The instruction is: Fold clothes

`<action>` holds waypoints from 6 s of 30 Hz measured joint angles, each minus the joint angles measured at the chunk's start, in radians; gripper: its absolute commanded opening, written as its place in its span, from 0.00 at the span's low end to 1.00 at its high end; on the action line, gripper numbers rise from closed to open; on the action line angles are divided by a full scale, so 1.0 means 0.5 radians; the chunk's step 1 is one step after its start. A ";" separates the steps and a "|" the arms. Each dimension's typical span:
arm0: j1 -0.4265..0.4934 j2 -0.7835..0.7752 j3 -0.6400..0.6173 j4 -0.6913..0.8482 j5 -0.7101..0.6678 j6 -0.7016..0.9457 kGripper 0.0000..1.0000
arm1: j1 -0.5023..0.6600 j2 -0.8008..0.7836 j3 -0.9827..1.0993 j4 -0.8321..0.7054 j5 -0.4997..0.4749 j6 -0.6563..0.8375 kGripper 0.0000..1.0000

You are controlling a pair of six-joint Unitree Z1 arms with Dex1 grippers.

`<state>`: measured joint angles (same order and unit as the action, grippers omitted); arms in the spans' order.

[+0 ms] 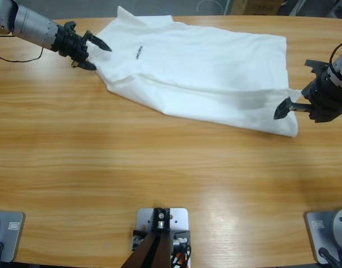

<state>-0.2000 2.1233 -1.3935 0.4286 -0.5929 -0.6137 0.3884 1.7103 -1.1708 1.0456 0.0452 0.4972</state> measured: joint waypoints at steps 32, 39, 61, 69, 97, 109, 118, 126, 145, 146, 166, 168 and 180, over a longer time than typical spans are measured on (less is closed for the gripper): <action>0.008 0.096 0.009 -0.001 0.002 -0.010 0.00 | -0.017 0.008 0.000 0.000 0.012 -0.012 0.98; 0.008 0.122 -0.003 -0.001 0.044 -0.010 0.00 | -0.019 0.008 0.000 0.000 0.012 -0.012 0.98; 0.007 0.040 -0.003 0.003 0.112 0.023 0.00 | -0.221 -0.264 0.488 -0.502 0.368 0.378 0.90; 0.007 0.003 -0.003 0.048 0.112 0.035 0.00 | -0.221 -0.172 0.550 -0.609 0.311 0.433 0.90; 0.045 -0.024 -0.004 0.080 0.112 0.057 0.00 | -0.310 0.130 0.611 -0.922 0.206 0.410 0.00; 0.073 -0.024 -0.004 0.080 0.112 0.066 0.00 | -0.311 0.138 0.611 -0.937 0.203 0.402 0.00; 0.115 -0.205 -0.004 0.120 0.112 0.131 0.00 | -0.311 -0.010 0.531 -0.750 0.148 0.329 0.00; 0.294 -0.542 -0.004 0.306 0.099 0.203 0.00 | -0.311 -0.311 0.171 -0.298 0.070 0.244 0.00; 0.242 -1.076 0.732 0.546 -0.060 0.344 0.00 | -0.018 -0.937 0.378 0.090 0.144 0.546 0.00; 0.223 -1.094 0.743 0.546 -0.060 0.351 0.00 | -0.004 -0.938 0.380 0.096 0.152 0.551 0.00; -0.030 -1.977 1.355 0.515 0.225 0.075 0.00 | 0.108 -0.937 0.439 0.040 0.247 0.581 0.00; -0.021 -2.007 1.422 0.477 0.226 0.044 0.00 | 0.112 -0.937 0.446 0.040 0.249 0.581 0.00; -0.087 -1.715 1.456 0.251 0.286 -0.071 0.00 | 0.114 -0.937 0.483 0.040 0.249 0.587 0.00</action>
<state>-0.2437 1.2659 -0.6653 0.5540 -0.4497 -0.6492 0.4452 1.2417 -0.9292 1.0656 0.1699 0.7906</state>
